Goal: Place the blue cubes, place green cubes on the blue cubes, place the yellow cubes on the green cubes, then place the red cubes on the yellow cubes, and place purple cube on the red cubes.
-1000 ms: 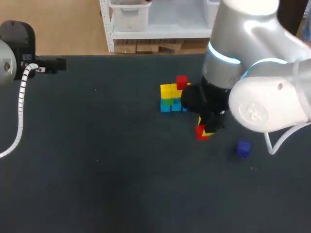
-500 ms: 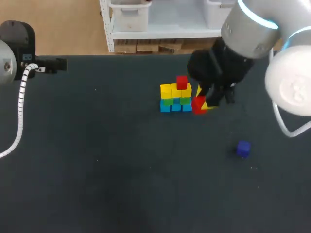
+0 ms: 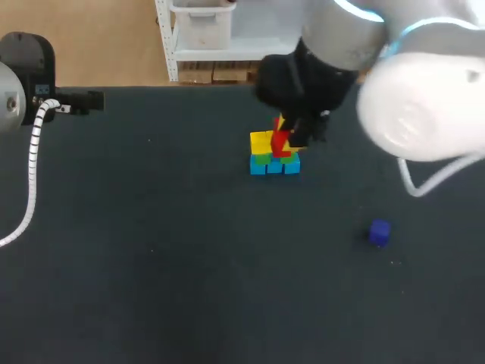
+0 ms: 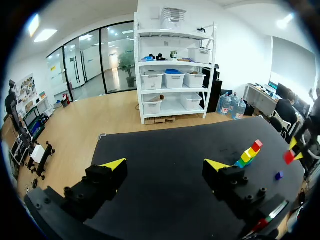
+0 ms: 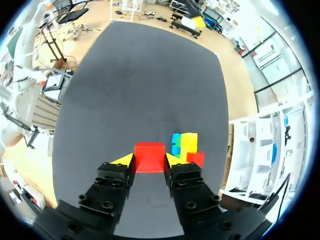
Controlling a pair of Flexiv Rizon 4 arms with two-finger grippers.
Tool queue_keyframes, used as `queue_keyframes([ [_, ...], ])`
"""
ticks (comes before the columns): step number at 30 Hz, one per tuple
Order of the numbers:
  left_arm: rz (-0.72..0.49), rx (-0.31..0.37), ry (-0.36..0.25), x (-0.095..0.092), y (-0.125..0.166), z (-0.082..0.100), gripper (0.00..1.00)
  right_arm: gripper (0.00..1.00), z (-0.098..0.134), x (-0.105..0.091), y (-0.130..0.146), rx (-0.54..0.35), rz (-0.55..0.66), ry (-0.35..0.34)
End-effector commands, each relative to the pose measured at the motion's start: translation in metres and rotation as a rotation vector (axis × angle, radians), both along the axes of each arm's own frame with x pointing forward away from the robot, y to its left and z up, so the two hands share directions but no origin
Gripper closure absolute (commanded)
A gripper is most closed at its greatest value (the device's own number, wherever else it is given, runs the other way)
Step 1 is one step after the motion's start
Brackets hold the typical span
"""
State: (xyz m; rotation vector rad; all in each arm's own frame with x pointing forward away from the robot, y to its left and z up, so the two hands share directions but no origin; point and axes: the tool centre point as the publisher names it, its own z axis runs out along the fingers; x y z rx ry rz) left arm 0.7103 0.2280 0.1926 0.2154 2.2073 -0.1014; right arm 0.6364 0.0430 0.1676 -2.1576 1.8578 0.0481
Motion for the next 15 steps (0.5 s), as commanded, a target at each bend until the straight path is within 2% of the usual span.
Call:
queue_keyframes([
  [1,-0.001,-0.001,-0.001,0.0,0.0,0.0,0.0,1.0,-0.011,0.039,0.024,-0.05,-0.015,0.066],
  [10,-0.001,-0.001,-0.001,0.0,0.0,0.0,0.0,1.0,-0.027,0.074,0.034,-0.092,-0.068,0.072],
  [15,-0.001,-0.001,-0.001,0.0,0.0,0.0,0.0,1.0,-0.035,0.083,0.029,-0.106,-0.08,0.084],
])
